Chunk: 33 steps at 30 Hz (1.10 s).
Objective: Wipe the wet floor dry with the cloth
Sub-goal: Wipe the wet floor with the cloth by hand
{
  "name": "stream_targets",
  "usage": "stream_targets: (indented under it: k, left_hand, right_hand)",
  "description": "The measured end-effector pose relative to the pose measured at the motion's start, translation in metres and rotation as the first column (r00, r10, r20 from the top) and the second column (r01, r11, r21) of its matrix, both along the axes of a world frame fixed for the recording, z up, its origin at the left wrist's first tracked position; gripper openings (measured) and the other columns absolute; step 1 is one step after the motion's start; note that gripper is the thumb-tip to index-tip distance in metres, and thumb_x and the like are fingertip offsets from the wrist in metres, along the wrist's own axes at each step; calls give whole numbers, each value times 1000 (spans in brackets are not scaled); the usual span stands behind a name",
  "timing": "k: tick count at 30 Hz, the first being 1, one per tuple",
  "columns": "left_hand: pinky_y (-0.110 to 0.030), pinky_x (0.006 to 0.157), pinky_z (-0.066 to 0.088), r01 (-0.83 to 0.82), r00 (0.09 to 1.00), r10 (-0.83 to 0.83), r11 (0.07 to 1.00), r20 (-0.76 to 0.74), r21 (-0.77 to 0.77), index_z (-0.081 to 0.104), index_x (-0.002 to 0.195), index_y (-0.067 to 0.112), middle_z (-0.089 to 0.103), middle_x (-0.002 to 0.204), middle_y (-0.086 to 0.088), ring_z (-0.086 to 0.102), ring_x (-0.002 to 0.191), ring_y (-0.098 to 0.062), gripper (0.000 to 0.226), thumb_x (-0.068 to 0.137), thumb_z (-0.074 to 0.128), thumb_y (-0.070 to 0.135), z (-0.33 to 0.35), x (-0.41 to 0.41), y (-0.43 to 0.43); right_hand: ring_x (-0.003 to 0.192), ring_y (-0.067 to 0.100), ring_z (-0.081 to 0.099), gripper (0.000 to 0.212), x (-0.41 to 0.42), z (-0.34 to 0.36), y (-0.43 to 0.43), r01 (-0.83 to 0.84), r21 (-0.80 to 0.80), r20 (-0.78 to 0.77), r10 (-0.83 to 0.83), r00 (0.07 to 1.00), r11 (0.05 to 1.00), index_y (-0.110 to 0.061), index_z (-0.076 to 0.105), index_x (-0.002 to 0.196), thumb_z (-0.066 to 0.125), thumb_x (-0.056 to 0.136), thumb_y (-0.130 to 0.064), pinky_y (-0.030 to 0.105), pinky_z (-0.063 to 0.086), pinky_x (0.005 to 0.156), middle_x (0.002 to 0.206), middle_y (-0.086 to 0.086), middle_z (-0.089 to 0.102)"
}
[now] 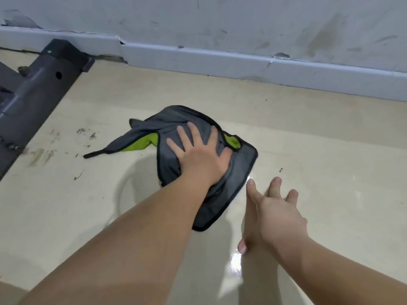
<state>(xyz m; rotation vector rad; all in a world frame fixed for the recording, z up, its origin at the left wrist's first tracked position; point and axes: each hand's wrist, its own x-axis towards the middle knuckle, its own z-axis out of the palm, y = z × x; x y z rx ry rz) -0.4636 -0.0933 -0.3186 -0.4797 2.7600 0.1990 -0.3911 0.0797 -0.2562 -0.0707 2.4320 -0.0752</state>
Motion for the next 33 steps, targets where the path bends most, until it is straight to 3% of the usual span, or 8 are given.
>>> stream_targets:
  k: [6,8,11,17,20,23,27,33]
  left_hand:
    - [-55,126,-11,611,785,-603,791,-140,22,7,164,45,-6,176,6,-12,161,-21,66,101,11,62,1,21,14]
    - [-56,126,-10,552,828,-555,832,-85,-52,4,163,49,-10,175,8,-11,161,-15,62,103,19,58,-1,25,-32]
    - [-65,123,-9,78,992,-91,986,-89,-147,3,163,52,-10,176,6,-11,161,-18,62,105,23,61,-1,38,-97]
    - [-81,114,-7,-339,938,340,941,74,-26,-18,160,49,-28,172,3,-25,157,-35,76,95,4,80,4,28,-93]
    - [-82,112,-11,-232,972,230,972,54,29,-15,161,47,-29,171,3,-28,156,-37,80,94,10,82,3,1,-57]
    - [-73,117,-18,155,987,-157,985,26,75,-10,163,47,-24,173,5,-29,156,-34,77,97,20,76,9,-18,8]
    - [-56,124,-19,592,801,-596,779,-47,205,8,165,45,-10,175,11,-21,159,-20,67,104,29,64,14,-4,63]
    - [-57,124,-17,337,940,-328,934,-90,118,2,162,53,-17,172,17,-21,158,-10,73,97,21,80,6,25,-45]
  right_hand:
    - [149,44,-7,139,-1,4,2,7,-11,28,-7,1000,1000,-52,14,151,99,41,-44,63,45,100,166,1,-23]
    - [149,45,-9,151,-1,6,-1,5,-2,34,-5,999,1000,-55,-6,153,98,44,-44,63,44,100,165,2,-25]
    - [148,44,-10,156,0,4,-3,23,6,13,-23,1000,1000,-56,-14,151,96,42,-42,63,44,98,164,2,-24]
    - [149,46,-18,157,0,0,-1,50,-14,44,-50,998,999,-53,-14,153,99,45,-40,69,37,103,164,4,-28]
    - [150,46,-18,155,0,0,-2,63,-11,29,-63,998,998,-54,-13,152,99,45,-41,68,36,103,165,4,-27]
    - [150,46,-13,154,1,-1,-2,46,-17,3,-46,999,999,-55,-7,152,99,40,-44,68,40,100,165,3,-23]
    - [148,45,-4,139,3,2,-3,35,-1,-10,-35,999,999,-52,18,149,97,35,-44,70,43,97,164,-3,-13]
    - [143,40,3,150,3,1,-2,33,18,-49,-32,998,999,-58,-5,150,91,36,-43,61,51,92,159,-1,-11]
